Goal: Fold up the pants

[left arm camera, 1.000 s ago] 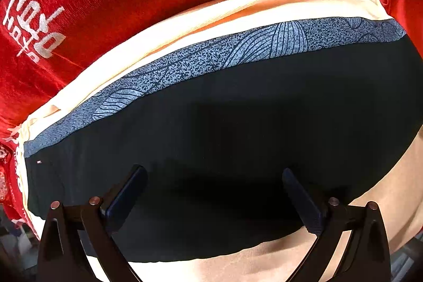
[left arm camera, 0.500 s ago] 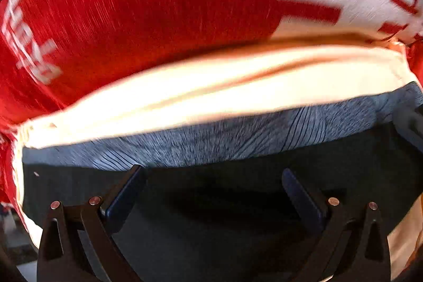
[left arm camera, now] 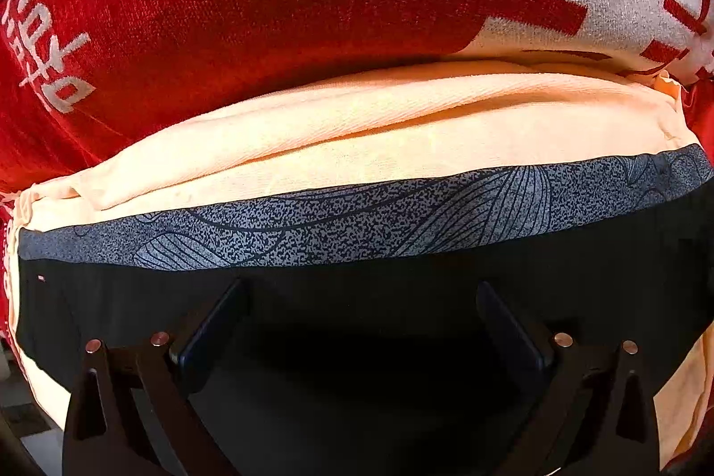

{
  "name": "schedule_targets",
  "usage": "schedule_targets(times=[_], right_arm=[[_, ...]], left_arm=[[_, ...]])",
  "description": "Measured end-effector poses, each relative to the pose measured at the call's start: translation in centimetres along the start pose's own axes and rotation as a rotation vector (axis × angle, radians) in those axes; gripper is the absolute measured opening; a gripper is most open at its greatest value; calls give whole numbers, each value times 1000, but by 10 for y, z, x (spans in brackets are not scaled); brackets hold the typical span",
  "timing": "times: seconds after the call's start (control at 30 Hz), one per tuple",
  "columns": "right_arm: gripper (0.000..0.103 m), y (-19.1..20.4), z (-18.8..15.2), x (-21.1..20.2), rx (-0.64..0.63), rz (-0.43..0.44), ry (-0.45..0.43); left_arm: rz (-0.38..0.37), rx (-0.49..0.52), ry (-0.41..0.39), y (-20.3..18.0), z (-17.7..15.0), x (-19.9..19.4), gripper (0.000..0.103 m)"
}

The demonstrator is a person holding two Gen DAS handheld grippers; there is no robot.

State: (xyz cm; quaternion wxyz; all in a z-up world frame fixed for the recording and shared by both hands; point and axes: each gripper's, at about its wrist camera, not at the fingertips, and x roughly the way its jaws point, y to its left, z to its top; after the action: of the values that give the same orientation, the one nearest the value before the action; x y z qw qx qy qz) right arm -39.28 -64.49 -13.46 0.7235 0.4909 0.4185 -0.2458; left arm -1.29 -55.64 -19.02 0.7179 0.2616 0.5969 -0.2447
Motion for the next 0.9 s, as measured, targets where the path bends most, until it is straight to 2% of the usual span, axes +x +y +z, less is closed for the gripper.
schedule_targets(times=[0.1,0.2,0.27,0.37,0.4,0.5,0.6,0.9], right_arm=[[51,-30,-38,-6,153,107,26],[51,-49,-61,-7,248,162,2],[51,-57,-65,-3,295,193,-21],[51,-72,-69,-1,352,209,-51],[51,-78,-72,0,377,242,-69],[51,-92,-75,-2,439,331,-113],[51,-101,-68,-2,465,392,-147],[53,-85,-40,8,388,446,-209]], left_arm=[[-6,26,-25,7,-3,-16,103],[-34,79,-66,5,-9,-41,103],[-33,90,-48,5,-18,-44,103],[-48,72,35,8,-39,-30,103],[-37,70,56,7,-46,-23,103],[-63,17,18,11,-59,-20,103],[-64,26,-4,10,-62,-23,103],[-59,39,-39,4,-68,-26,103]])
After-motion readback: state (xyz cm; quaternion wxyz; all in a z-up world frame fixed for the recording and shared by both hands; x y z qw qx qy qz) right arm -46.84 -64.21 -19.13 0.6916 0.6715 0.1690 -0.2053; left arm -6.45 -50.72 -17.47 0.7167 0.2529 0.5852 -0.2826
